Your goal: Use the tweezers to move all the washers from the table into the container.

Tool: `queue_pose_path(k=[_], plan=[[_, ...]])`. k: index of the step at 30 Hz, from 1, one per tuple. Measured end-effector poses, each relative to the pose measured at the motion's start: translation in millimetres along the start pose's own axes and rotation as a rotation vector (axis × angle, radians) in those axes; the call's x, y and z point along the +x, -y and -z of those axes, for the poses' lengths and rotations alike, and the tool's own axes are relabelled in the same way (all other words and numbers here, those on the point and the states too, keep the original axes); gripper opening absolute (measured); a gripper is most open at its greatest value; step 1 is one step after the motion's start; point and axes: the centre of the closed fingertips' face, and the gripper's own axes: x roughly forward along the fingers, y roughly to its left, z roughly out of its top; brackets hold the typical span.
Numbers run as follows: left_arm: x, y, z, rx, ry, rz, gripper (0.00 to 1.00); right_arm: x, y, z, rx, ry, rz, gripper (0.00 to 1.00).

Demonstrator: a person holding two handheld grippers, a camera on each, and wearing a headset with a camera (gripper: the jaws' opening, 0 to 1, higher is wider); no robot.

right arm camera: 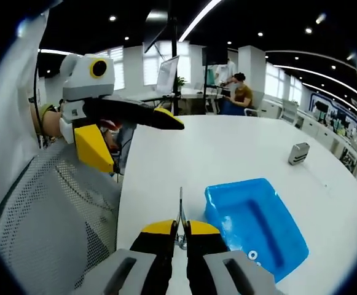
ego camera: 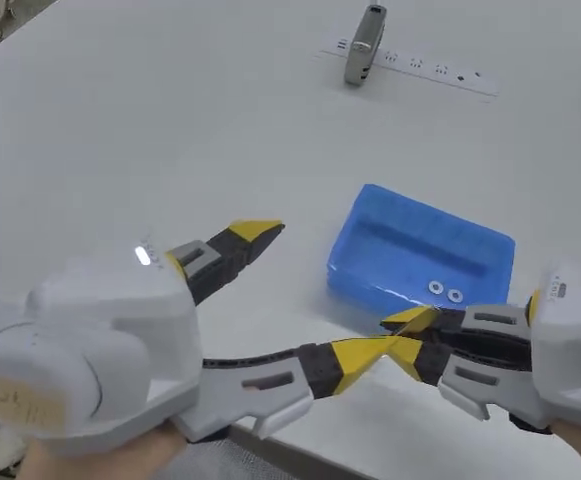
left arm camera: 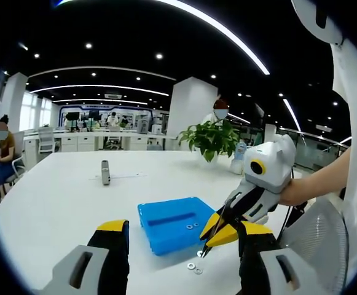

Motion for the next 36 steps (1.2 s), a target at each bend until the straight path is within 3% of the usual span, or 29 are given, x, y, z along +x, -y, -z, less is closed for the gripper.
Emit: queue_pose_path(k=[10,16,21,28,33,36], plan=[[2.6,9.7,3.6,0.041,-0.022,0.037,0.73,-25.0,25.2,-36.8,0.017,0.125,0.109,0.03],[0.6,9.3,-0.1,0.048,0.0,0.035,0.73,-25.6,51.9,-37.4,0.066,0.134,0.199,0.03],[-0.9,5.5,-3.0,0.043,0.016,0.018,0.73,-22.6,77.2,-32.6,0.168,0.15,0.261,0.03],[-2.8,4.0,-7.1,0.054,0.037,0.005,0.72,-6.7,96.6,-17.2,0.216,0.107,0.273,0.03],[-3.8,1.4,-8.2,0.046,0.046,-0.007,0.72,8.6,95.8,-1.9,0.172,0.012,0.251,0.03],[-3.9,-0.2,-7.3,0.047,0.041,-0.016,0.72,14.2,93.4,1.6,0.177,-0.001,0.239,0.03]])
